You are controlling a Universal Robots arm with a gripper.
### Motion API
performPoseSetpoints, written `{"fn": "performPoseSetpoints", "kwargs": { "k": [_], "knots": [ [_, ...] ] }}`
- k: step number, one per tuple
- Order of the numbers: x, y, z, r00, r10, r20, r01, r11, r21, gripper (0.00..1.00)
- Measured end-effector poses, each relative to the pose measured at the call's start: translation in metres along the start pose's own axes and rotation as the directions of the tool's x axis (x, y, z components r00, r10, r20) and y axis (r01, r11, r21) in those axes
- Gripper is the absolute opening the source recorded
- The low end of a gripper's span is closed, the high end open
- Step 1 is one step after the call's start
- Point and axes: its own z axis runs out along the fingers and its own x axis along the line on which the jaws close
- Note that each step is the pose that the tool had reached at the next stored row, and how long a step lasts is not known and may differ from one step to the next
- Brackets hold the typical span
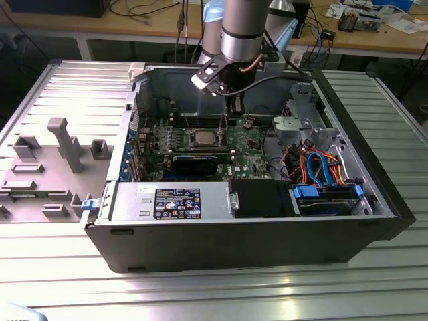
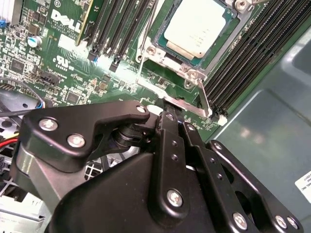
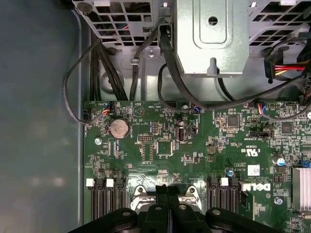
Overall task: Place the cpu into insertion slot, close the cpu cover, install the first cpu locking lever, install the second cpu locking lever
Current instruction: 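Close the cpu cover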
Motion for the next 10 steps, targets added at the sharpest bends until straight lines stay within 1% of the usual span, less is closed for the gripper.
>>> {"fn": "performPoseSetpoints", "kwargs": {
  "k": [5, 10],
  "knots": [
    [0.0, -0.0038, 0.0004, 1.0, 0.0, 0.0, 0.0, 1.0, 0.0, 0.11],
    [0.0001, -0.0091, 0.0009, 1.0, 0.0, 0.0001, 0.0, 1.0, 0.0001, 0.11]
  ]
}}
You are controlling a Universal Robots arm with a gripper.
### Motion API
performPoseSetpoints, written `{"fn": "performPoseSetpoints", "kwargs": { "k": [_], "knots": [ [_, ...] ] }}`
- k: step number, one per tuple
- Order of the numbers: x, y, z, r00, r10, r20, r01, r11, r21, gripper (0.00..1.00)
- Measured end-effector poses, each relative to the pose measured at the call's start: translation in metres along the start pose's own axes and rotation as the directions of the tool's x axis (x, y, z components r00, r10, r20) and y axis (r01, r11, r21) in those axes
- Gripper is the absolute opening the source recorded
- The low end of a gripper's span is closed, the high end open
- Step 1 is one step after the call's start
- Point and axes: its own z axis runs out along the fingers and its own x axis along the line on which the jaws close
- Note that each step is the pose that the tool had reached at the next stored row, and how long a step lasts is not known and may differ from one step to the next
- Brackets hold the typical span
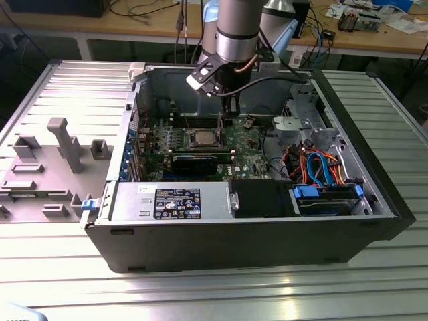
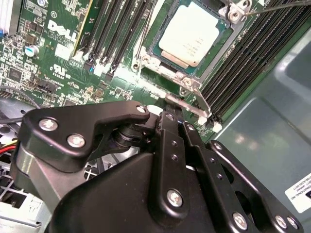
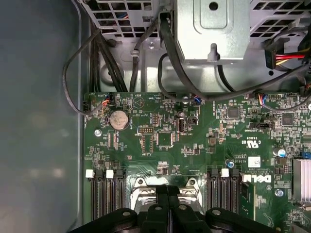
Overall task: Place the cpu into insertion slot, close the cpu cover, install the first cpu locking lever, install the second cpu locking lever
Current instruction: 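Close the cpu cover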
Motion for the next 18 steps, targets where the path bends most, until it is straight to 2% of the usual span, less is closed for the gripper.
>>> {"fn": "performPoseSetpoints", "kwargs": {
  "k": [8, 18],
  "knots": [
    [0.0001, -0.0105, 0.0014, 1.0, 0.0, -0.0002, 0.0, 1.0, -0.0001, 0.11],
    [0.0001, -0.0184, 0.0032, 1.0, 0.0, -0.0004, 0.0, 1.0, -0.0001, 0.11]
  ]
}}
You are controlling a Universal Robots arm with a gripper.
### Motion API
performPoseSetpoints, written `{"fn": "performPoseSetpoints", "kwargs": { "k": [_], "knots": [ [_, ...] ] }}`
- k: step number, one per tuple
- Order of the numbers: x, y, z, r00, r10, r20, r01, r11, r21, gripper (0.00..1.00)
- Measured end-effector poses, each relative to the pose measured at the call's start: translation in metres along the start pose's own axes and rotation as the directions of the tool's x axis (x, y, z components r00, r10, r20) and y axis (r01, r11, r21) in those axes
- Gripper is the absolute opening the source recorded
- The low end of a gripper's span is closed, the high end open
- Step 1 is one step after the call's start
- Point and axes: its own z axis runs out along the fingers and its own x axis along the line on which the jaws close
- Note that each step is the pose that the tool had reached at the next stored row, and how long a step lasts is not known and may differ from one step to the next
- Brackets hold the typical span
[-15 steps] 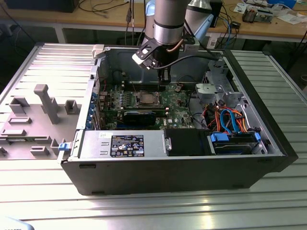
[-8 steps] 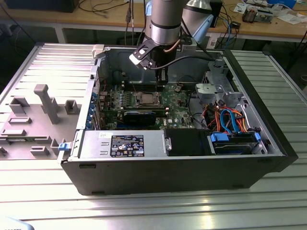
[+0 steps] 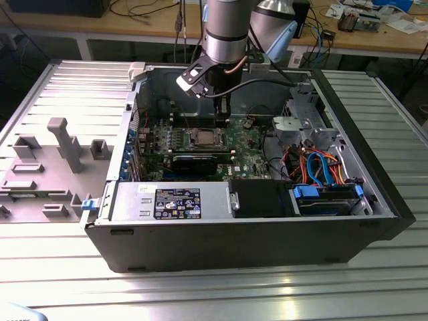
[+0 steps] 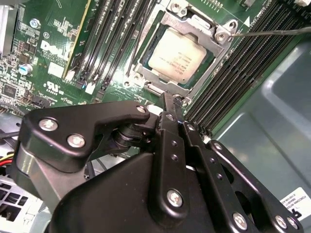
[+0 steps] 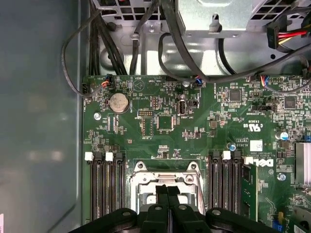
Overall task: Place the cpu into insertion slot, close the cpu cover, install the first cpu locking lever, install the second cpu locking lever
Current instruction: 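Close the cpu cover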
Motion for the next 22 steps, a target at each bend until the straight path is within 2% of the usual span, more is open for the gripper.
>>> {"fn": "performPoseSetpoints", "kwargs": {
  "k": [21, 22],
  "knots": [
    [0.0, -0.0133, 0.0043, 1.0, 0.0, -0.0003, 0.0, 1.0, 0.0002, 0.11],
    [0.0, -0.0134, 0.0048, 1.0, 0.0, 0.0001, 0.0, 1.0, 0.0046, 0.11]
  ]
}}
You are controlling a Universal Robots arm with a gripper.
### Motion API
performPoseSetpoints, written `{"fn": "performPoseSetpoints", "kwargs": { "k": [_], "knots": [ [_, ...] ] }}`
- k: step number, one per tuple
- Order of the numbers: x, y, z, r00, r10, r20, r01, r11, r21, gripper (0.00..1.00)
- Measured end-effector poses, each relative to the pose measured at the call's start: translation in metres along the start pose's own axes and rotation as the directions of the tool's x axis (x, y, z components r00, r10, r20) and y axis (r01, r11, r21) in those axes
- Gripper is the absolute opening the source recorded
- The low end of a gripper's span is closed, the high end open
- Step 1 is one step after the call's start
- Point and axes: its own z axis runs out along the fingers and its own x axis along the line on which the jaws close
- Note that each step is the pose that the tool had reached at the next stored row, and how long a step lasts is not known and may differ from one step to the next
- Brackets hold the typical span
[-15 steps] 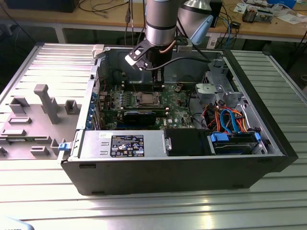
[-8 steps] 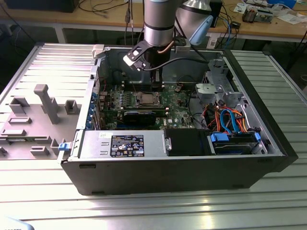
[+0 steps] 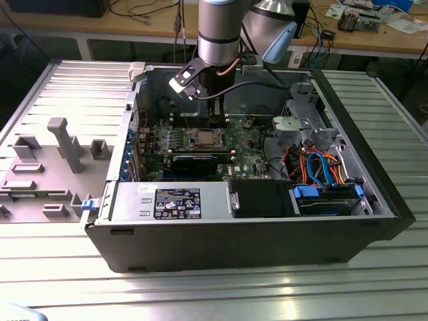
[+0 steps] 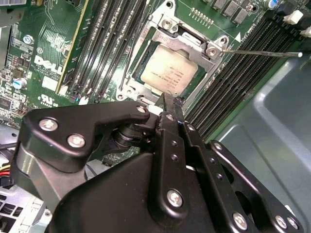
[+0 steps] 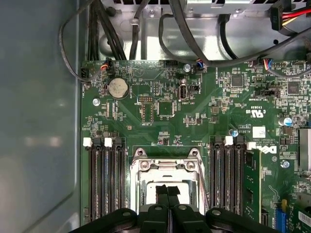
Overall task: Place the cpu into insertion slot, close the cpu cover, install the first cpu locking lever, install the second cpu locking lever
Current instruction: 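Close the cpu cover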
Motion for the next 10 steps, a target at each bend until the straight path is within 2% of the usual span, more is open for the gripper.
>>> {"fn": "performPoseSetpoints", "kwargs": {
  "k": [4, 7, 10],
  "knots": [
    [0.0, 0.0, 0.0009, 1.0, 0.0, 0.0003, 0.0, 0.9991, 0.0426, 0.11],
    [0.0, -0.001, 0.0011, 1.0, -0.006, -0.0002, 0.006, 0.9991, 0.0428, 0.11],
    [-0.0001, -0.0017, 0.0011, 0.9993, -0.038, -0.0006, 0.038, 0.9983, 0.0432, 0.11]
  ]
}}
